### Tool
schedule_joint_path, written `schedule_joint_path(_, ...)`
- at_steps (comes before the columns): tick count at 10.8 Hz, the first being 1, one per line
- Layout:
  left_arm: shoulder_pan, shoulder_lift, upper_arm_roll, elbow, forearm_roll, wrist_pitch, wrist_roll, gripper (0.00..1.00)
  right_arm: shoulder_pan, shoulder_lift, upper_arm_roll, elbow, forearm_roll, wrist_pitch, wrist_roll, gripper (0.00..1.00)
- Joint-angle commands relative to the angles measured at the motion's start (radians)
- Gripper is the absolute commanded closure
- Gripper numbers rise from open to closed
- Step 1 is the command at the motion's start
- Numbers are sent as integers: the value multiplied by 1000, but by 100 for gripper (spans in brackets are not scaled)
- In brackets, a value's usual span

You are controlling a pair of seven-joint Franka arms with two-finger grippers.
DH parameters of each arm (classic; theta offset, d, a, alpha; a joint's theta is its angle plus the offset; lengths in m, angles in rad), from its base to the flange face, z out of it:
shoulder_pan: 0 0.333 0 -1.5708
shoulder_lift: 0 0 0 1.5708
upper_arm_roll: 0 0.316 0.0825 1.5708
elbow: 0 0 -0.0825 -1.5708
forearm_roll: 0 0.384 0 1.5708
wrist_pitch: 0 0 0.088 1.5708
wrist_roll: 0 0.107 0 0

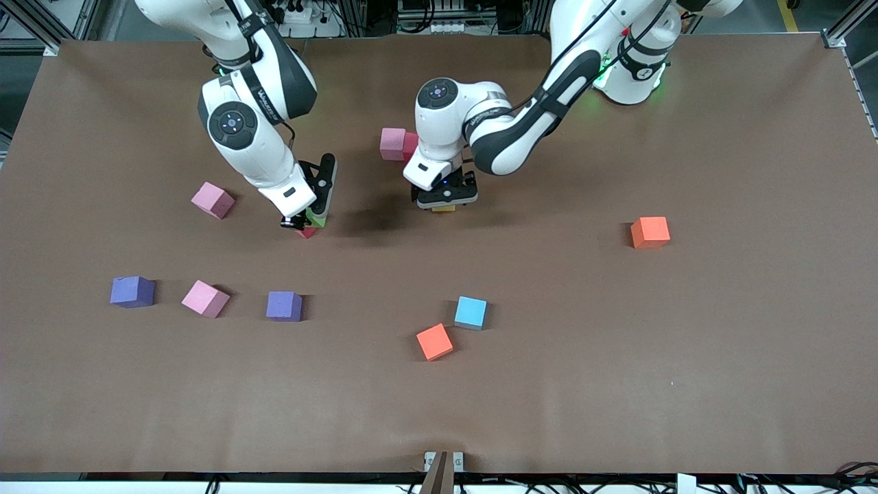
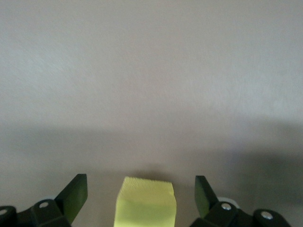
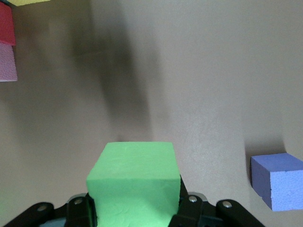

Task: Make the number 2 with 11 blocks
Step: 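Release yellow and withdraw the left gripper while the right gripper lowers green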

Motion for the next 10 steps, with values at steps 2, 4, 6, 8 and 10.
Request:
schedule_joint_path(2,60,-86,-5,0,-44,-66,3,0,44,17,-2,-8,-10,41,-9,54)
schedule_joint_path(4,87,-85,-5,44,-49,-119,7,0,92,58,1,-8,-10,97,-7,54)
schedule_joint_path(6,114,-85,-5,74,-77,-175,36,0,141,104,4,-4,-9,153,6,54)
schedule_joint_path(8,133,-80,-1,123,-124,-231,72,0,191,142,4,2,2,189,15,54)
schedule_joint_path(10,174,-80,-1,181,-179,-326,129,0,245,161,6,0,2,197,101,54)
